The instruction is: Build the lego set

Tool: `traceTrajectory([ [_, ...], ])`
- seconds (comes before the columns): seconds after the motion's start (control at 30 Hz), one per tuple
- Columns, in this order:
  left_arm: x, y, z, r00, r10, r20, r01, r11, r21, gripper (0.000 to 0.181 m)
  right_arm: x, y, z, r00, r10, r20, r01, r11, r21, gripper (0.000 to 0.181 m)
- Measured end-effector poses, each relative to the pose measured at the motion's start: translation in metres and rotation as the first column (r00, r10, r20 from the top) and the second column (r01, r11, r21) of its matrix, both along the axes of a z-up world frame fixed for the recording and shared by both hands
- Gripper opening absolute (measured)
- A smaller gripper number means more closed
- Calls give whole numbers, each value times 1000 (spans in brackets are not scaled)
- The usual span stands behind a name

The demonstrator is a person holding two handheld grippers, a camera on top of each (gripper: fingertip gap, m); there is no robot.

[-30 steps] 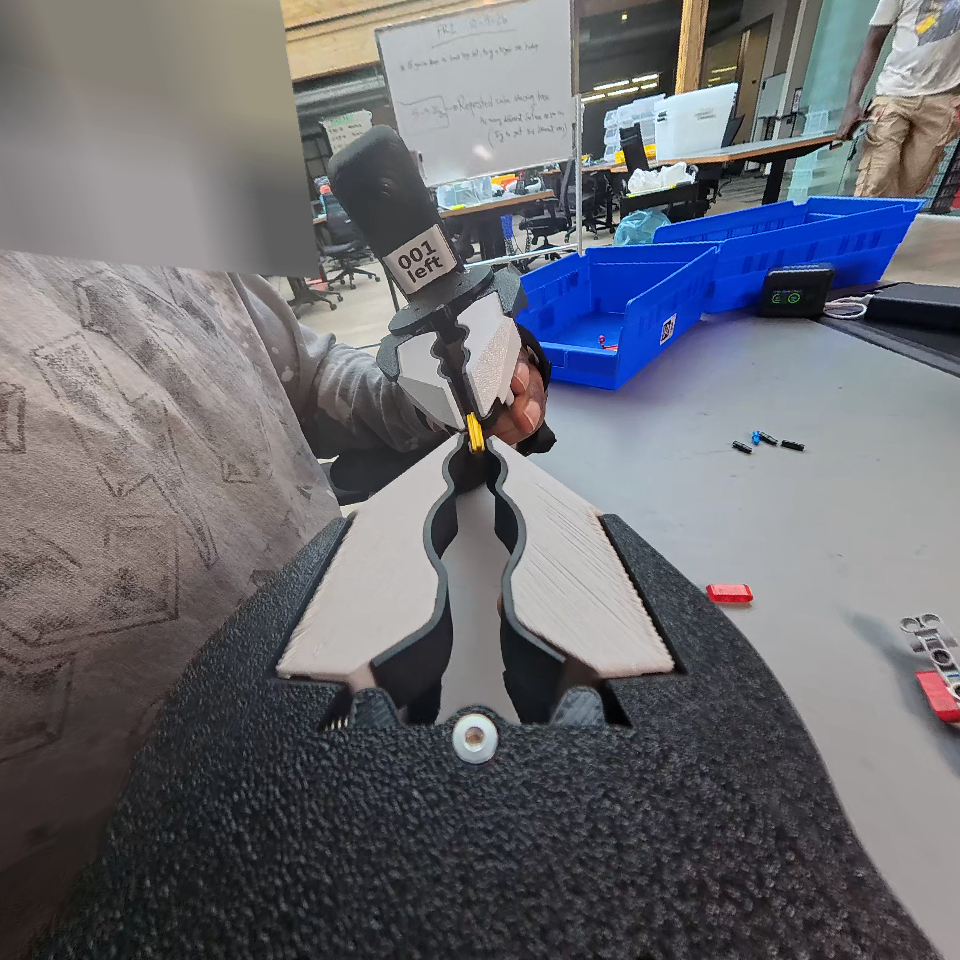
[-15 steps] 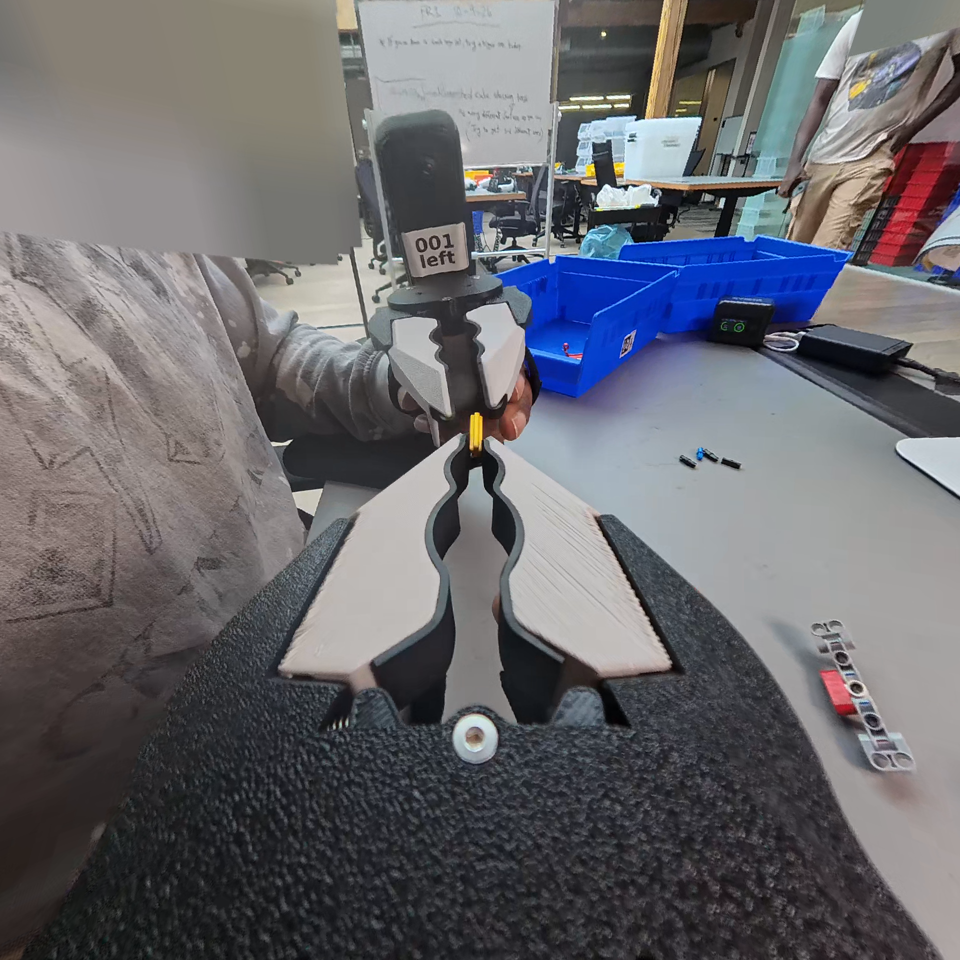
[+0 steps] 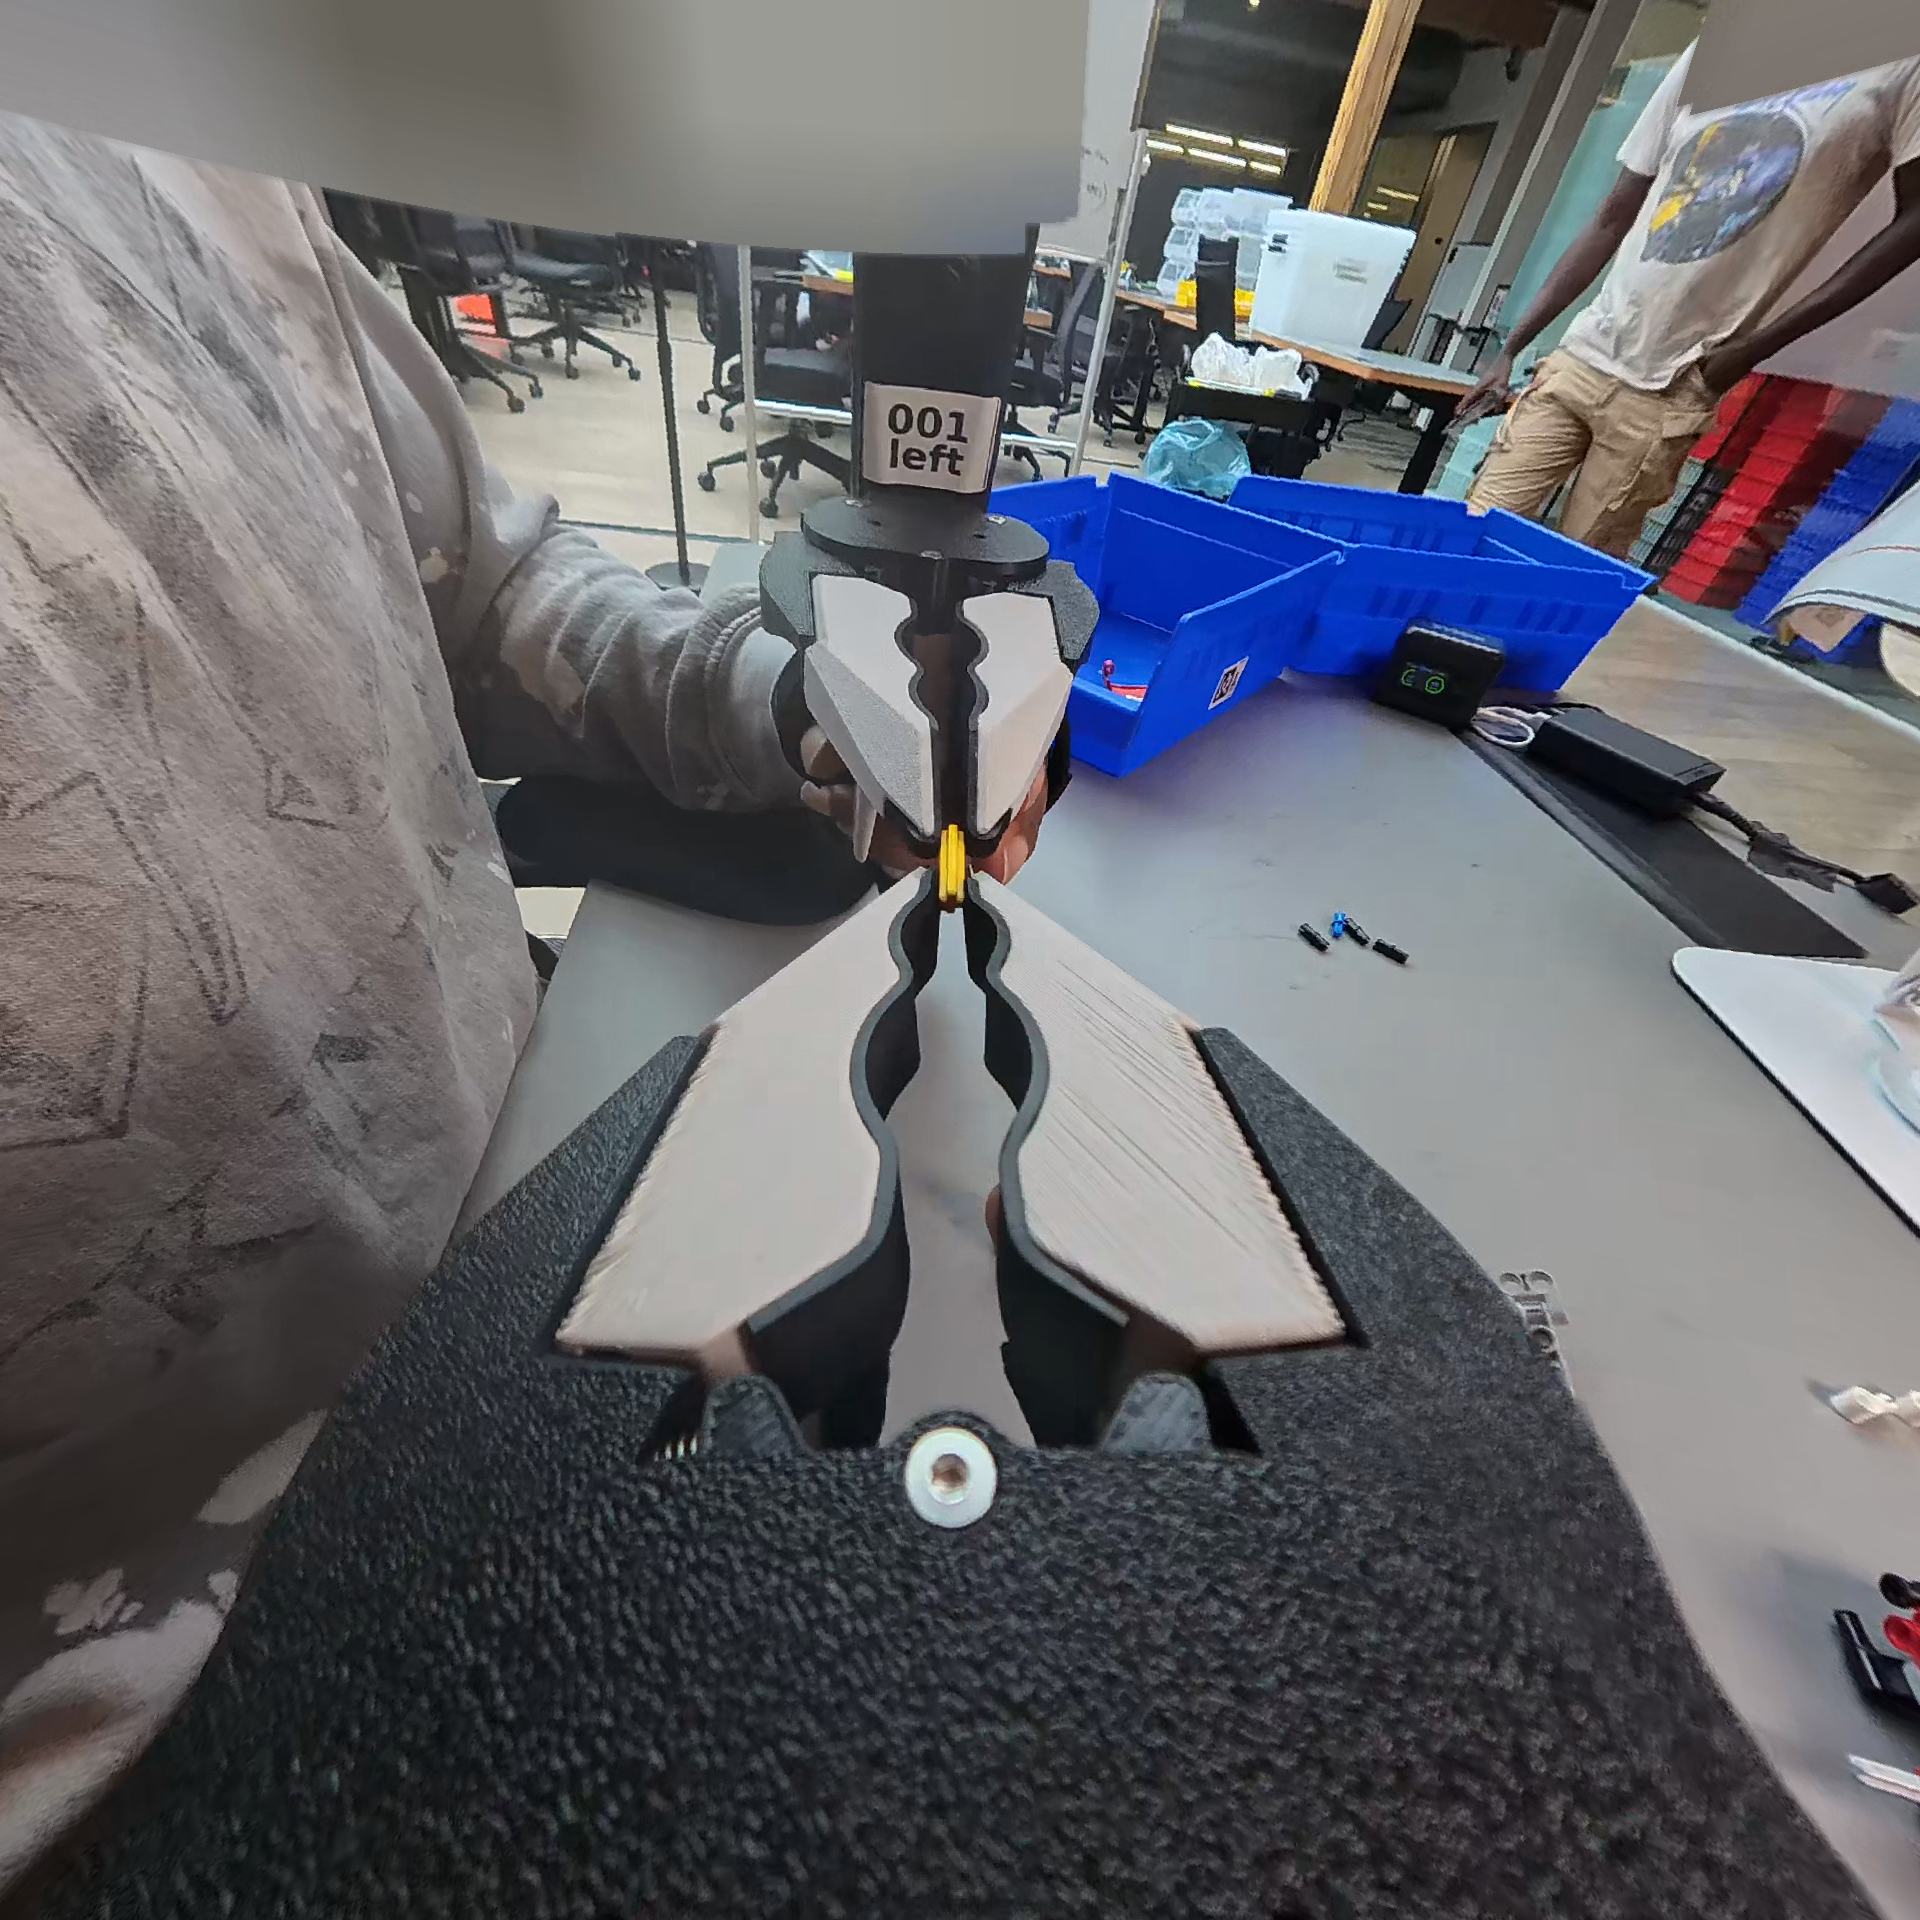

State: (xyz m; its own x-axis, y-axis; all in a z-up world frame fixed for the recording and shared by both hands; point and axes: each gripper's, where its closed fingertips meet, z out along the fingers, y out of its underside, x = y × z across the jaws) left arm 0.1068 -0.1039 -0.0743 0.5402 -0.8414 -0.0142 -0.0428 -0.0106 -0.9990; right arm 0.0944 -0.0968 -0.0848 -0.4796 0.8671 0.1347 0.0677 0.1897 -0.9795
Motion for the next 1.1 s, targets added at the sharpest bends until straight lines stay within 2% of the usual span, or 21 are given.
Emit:
traceTrajectory([
  [0.33, 0, -2, 2, 1000, -9, -3, 9, 1000, 16, 3, 1, -4, 3, 999, -7, -36, 7, 1000, 13, 2],
  [0.67, -2, -4, 9, 999, -19, 36, 18, 999, 27, 3, 1, -10, 9, 998, -14, -57, 14, 1000, -7, 20],
  [1.1, -1, -5, 9, 999, -19, 34, 18, 999, 28, 3, 3, -16, 18, 997, -2, -82, -1, 999, -35, 5],
])
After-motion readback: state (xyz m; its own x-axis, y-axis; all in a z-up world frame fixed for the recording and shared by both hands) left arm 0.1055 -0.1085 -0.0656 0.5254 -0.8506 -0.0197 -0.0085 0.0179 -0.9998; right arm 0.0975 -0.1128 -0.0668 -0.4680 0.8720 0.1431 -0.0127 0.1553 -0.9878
